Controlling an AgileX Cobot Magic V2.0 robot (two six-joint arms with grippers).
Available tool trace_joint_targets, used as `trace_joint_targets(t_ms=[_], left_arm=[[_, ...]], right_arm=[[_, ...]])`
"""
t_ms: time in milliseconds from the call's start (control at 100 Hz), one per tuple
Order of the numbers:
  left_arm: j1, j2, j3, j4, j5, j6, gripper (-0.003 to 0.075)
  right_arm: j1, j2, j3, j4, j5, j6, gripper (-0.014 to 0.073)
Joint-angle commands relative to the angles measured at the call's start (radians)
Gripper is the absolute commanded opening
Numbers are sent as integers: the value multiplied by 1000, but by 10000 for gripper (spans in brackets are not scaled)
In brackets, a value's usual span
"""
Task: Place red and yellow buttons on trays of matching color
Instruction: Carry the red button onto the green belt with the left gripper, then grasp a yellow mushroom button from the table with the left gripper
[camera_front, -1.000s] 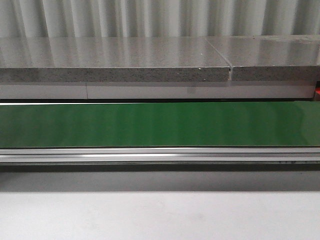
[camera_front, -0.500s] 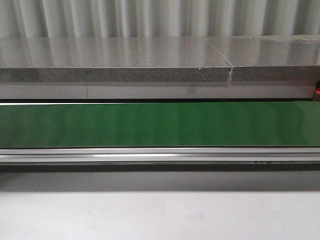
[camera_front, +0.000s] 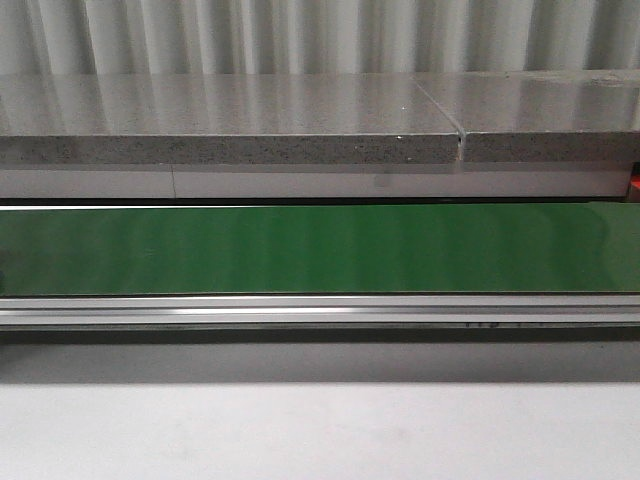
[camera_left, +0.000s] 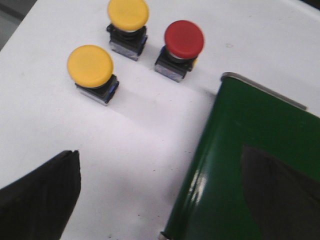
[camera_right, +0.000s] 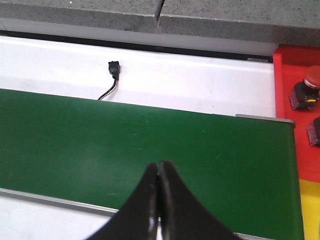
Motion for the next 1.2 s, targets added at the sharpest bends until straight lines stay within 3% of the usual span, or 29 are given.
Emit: trace_joint_targets(t_ms=[0,320,850,1100,1190], left_arm=[[25,23,-24,-20,-61,-7,621],[78,155,-48,-15,-138,-7,621],[93,431,-392,-9,7,-6,621],[93,491,-428,-9,27,-6,618],[93,502,-428,-8,19,-4,575]], right_arm=[[2,-10,-25,12,-54,-7,-67],[2,-10,-25,12,-54,-7,-67],[2,-10,-25,12,-54,-7,-67],[2,-10,-25,12,-54,-7,-67],[2,-10,-25,12,-54,-7,-67]])
